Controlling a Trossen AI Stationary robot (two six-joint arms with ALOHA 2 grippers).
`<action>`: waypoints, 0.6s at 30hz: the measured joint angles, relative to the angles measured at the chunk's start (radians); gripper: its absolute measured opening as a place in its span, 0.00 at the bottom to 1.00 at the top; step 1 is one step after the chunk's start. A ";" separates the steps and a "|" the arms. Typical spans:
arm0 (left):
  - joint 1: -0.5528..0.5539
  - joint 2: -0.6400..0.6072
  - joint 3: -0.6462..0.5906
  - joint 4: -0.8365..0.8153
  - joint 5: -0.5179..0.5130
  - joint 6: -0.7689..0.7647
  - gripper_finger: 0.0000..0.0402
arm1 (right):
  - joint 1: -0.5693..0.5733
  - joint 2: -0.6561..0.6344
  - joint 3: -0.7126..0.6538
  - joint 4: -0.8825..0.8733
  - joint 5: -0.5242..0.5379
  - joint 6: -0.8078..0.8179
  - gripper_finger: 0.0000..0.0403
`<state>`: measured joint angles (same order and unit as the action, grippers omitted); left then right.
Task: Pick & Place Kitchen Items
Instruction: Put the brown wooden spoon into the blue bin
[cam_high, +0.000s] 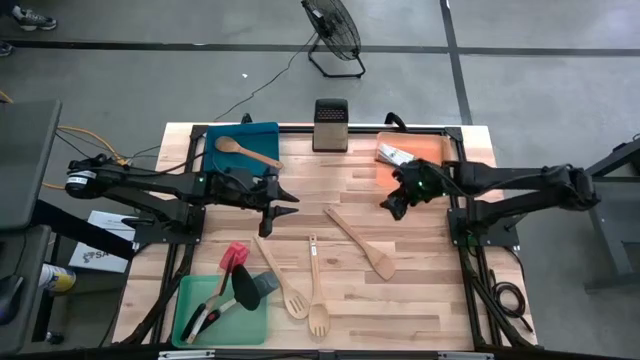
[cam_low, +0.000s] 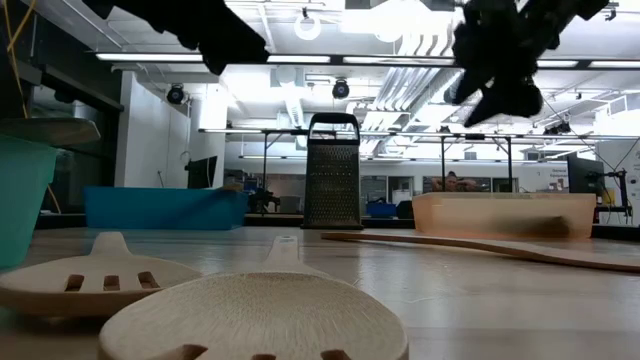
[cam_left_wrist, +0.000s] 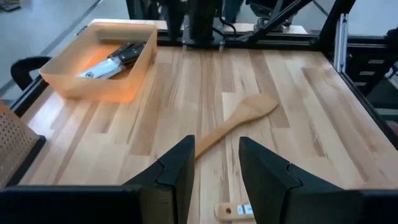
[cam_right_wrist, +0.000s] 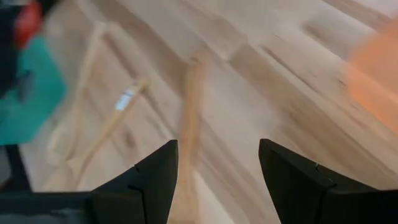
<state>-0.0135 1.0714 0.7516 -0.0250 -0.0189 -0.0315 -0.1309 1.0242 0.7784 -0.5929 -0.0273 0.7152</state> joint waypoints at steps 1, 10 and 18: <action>0.000 0.000 0.000 0.001 0.000 0.000 0.31 | 0.029 0.007 0.000 0.033 0.013 0.001 0.53; 0.000 0.000 0.000 0.008 0.000 0.000 0.31 | 0.205 0.153 0.001 0.175 0.074 0.074 0.53; 0.000 0.000 0.000 0.026 0.000 0.000 0.31 | 0.225 0.339 0.038 0.180 0.035 0.124 0.53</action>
<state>-0.0132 1.0714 0.7517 0.0006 -0.0191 -0.0315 0.0943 1.3632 0.8164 -0.4133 0.0078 0.8394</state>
